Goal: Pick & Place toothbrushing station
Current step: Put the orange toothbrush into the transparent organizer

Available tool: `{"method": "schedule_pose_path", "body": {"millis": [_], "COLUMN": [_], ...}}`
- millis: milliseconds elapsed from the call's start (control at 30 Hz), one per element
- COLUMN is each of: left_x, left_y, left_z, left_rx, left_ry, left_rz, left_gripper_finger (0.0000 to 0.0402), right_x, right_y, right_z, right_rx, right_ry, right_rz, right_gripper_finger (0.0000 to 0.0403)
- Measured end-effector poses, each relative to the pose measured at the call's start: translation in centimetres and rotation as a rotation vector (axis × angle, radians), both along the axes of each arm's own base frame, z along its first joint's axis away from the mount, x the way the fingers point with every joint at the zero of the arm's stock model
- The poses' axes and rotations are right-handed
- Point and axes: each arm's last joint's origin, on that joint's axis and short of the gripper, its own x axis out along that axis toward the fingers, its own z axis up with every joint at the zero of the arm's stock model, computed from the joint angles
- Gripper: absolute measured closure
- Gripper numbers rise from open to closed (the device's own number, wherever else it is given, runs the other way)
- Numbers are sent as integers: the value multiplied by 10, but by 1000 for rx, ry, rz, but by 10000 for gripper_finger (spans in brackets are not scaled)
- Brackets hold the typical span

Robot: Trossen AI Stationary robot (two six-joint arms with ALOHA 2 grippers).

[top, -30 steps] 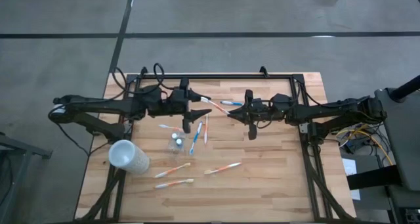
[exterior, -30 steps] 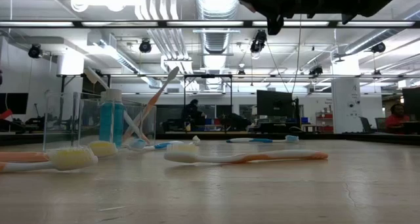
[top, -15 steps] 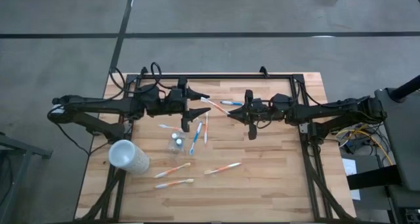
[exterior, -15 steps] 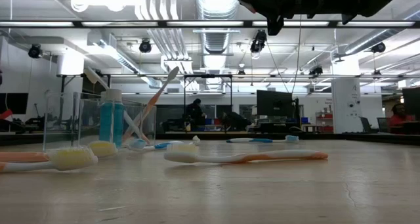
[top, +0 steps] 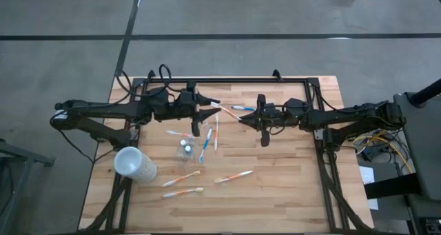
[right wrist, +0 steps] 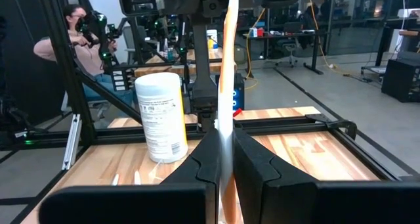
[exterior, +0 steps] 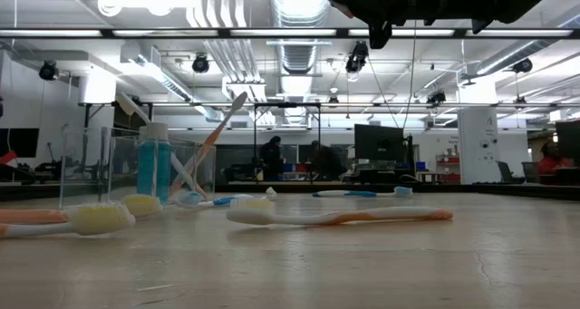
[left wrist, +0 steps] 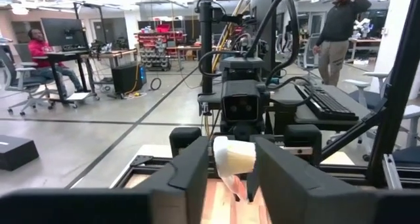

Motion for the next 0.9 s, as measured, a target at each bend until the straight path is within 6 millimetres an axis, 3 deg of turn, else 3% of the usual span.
{"method": "schedule_pose_path", "body": {"millis": [300,500,900], "left_x": [0,0,0], "left_y": [2,2,2], "left_z": [0,-1,-2], "left_rx": [5,7,7], "left_ry": [5,8,22], "left_rz": [20,21,21], "left_gripper_finger": [359,356,357], "right_x": [0,0,0], "right_y": [0,0,0], "right_z": [0,0,0], "right_rx": [0,32,91], "right_ry": [2,2,0], "right_rz": [-3,-2,-6], "right_gripper_finger": [385,382,326]}}
